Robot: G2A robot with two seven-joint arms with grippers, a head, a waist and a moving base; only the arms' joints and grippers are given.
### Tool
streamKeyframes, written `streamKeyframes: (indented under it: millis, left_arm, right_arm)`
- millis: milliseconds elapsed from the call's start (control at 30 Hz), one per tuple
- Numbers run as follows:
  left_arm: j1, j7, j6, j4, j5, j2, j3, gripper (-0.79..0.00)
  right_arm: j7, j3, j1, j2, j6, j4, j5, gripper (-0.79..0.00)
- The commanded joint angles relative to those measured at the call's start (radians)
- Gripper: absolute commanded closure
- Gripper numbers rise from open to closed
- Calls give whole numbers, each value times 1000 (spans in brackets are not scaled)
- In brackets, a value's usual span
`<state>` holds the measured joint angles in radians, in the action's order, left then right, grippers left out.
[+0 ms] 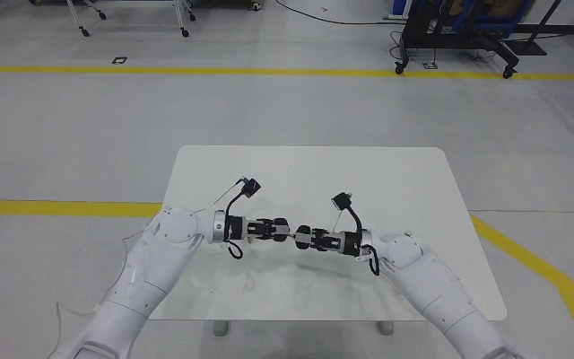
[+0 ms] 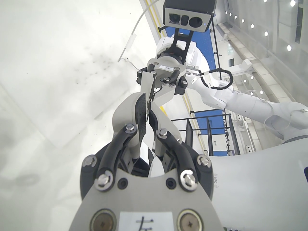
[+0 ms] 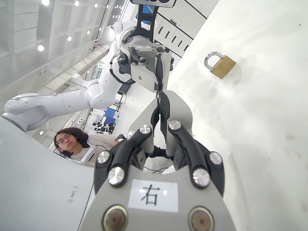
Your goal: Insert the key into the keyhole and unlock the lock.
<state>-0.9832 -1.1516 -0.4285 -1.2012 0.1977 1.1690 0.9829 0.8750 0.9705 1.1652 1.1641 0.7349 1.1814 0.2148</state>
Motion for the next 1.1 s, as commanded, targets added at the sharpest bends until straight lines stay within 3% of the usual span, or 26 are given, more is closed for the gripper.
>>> streamKeyframes:
  millis: [0, 300, 500, 567, 667, 833, 933, 1067]
  left_arm:
    - [-2, 14, 1, -3, -6, -1, 3, -785]
    - [-15, 41, 0, -18, 32, -14, 52, -785]
    - [-63, 70, -26, -104, -11, -47, 164, -785]
    - [-97, 120, -5, -180, -132, -65, 215, -785]
    - [-191, 202, 59, -366, -355, -91, 293, -785]
    - [-379, 291, 219, -674, -895, -123, 352, -785]
    - [-453, 329, 298, -737, -1172, -127, 305, -785]
    - [-466, 317, 340, -715, -1270, -120, 229, -785]
  right_arm:
    - [-10, 6, 3, -1, 11, -2, 3, 0]
    - [-99, 97, 59, -24, 96, -15, 1, 0]
    - [-153, 197, 139, -50, 196, -4, 41, 0]
    - [-171, 220, 156, -55, 218, 0, 58, 0]
    - [-200, 247, 171, -60, 251, -2, 82, 0]
    - [-221, 254, 170, -59, 277, -8, 124, 0]
    - [-221, 254, 170, -59, 277, -8, 124, 0]
    - [-221, 254, 170, -59, 277, -8, 124, 0]
